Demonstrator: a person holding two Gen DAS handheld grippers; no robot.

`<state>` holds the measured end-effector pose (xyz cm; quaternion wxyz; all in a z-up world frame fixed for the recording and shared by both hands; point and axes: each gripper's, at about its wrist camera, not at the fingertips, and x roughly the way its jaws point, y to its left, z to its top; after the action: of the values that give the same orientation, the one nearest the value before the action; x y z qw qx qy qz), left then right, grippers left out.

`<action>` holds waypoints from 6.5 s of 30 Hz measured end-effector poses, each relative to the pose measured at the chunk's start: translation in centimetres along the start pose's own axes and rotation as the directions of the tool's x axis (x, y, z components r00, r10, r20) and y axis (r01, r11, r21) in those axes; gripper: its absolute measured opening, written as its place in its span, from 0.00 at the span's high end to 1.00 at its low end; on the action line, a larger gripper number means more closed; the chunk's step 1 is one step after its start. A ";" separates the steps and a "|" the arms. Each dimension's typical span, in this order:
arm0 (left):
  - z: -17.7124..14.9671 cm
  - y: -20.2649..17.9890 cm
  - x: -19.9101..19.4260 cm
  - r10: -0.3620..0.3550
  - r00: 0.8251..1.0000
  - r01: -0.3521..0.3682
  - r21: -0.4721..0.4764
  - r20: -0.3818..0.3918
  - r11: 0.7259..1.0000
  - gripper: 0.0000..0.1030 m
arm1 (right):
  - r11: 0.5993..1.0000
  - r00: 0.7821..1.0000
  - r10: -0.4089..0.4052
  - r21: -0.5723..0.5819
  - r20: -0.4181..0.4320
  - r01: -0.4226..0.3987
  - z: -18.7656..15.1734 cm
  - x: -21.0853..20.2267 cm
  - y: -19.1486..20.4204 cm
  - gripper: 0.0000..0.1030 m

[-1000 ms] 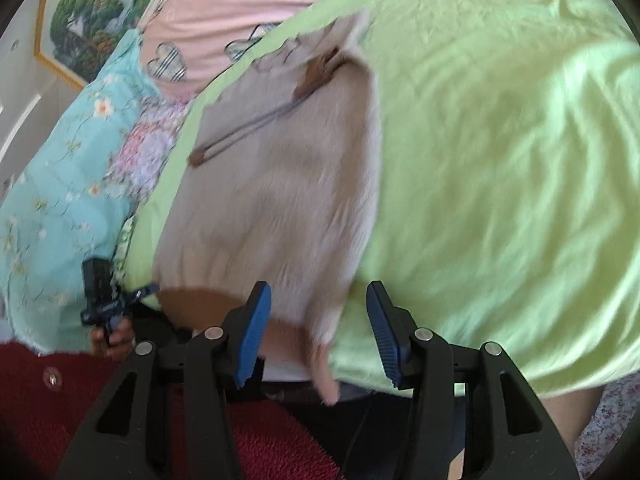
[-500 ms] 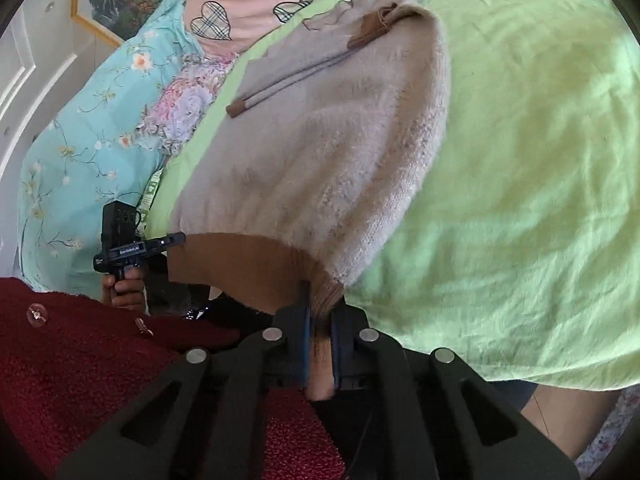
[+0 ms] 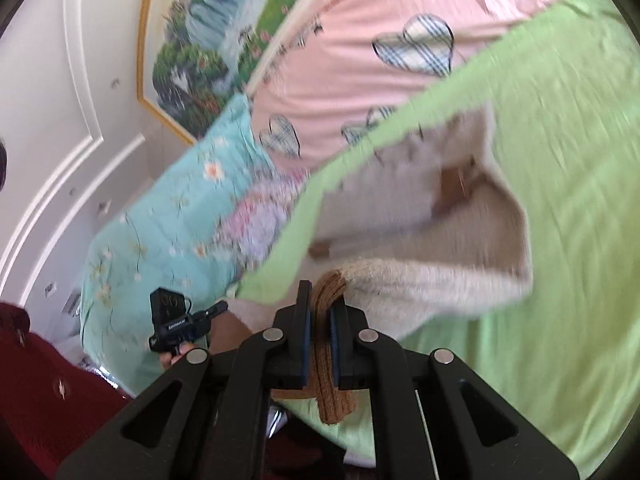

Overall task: Fold small clothes
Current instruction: 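Lift the hem and fold it toward the collar with both grippers, then release the hem and withdraw both grippers from the folded sweater, then grasp the folded sweater edge with the left gripper while the right gripper grasps beside it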

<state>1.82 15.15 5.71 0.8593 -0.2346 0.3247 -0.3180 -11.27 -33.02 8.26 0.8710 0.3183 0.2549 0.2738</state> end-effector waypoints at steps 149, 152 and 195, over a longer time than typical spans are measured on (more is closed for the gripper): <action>1.1 -8.1 28.6 0.199 0.963 -0.175 0.140 -0.180 0.975 0.94 | 0.977 0.935 -0.050 0.178 -0.350 0.119 12.4 26.7 -12.3 0.34; 1.1 -8.3 28.7 0.202 0.963 -0.177 0.147 -0.180 0.973 0.94 | 0.978 0.923 -0.022 0.183 -0.384 0.099 13.1 30.4 -12.3 0.39; -2.3 -16.9 31.0 0.020 0.931 0.071 0.235 -0.364 0.969 0.54 | 0.902 0.889 -0.432 -0.059 -0.151 0.429 16.5 14.5 -14.7 0.35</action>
<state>11.71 -18.58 1.80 0.8023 -0.0685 0.4333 -0.4048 13.98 -40.13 5.12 0.8903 0.2205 0.3851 0.1018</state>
